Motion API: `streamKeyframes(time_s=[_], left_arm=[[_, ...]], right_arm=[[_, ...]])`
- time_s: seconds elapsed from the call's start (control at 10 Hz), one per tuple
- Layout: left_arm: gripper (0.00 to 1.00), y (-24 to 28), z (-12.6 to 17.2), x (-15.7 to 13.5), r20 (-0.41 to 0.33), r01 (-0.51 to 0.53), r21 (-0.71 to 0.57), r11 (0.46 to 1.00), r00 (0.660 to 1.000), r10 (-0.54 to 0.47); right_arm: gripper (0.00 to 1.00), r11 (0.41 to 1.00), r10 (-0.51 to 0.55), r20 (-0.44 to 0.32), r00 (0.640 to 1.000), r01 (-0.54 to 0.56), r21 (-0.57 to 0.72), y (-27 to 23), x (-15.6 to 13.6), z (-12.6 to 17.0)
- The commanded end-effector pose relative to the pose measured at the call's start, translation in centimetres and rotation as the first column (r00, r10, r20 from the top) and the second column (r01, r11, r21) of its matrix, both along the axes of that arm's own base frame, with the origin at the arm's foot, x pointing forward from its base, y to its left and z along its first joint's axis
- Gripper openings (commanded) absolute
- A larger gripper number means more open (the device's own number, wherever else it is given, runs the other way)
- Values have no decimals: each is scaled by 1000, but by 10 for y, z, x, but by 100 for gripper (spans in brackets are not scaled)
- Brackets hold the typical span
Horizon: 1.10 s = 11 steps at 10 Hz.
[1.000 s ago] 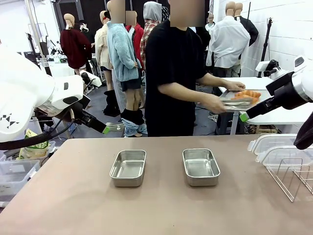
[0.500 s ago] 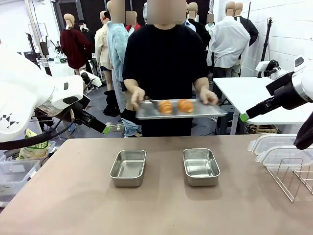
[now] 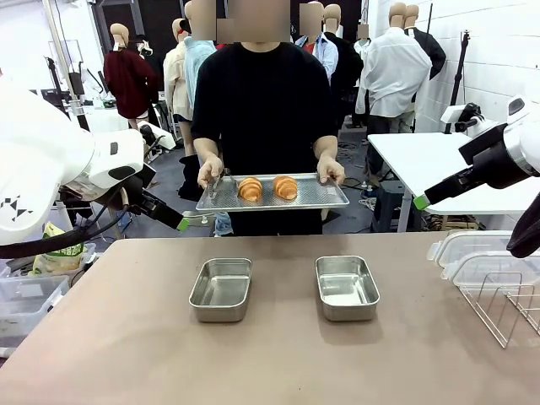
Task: Place the bread in airtight containers.
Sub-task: Lift both Airtight Container.
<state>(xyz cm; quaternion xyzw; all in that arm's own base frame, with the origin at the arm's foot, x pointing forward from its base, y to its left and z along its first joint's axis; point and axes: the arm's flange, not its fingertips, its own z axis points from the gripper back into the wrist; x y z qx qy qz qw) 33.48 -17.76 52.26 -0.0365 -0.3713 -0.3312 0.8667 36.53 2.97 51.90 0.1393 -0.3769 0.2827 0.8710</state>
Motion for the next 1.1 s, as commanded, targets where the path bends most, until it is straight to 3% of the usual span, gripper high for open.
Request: streamKeyframes(time_s=[0.0,0.9,1.0], left_arm=[[100,2,1,1,5,5,7,1000,1000,-5],[100,0,0,0,0,0,0,1000,1000,0],[100,-8,5,14,-14,14,-29,999,1000,-14]], right_arm=[[100,1000,8,-2,1000,-8,11,1,0,-1],[100,1000,0,0,1000,0,0,0,0,0],[100,998,-61,22,998,61,-17,20,-6,18]])
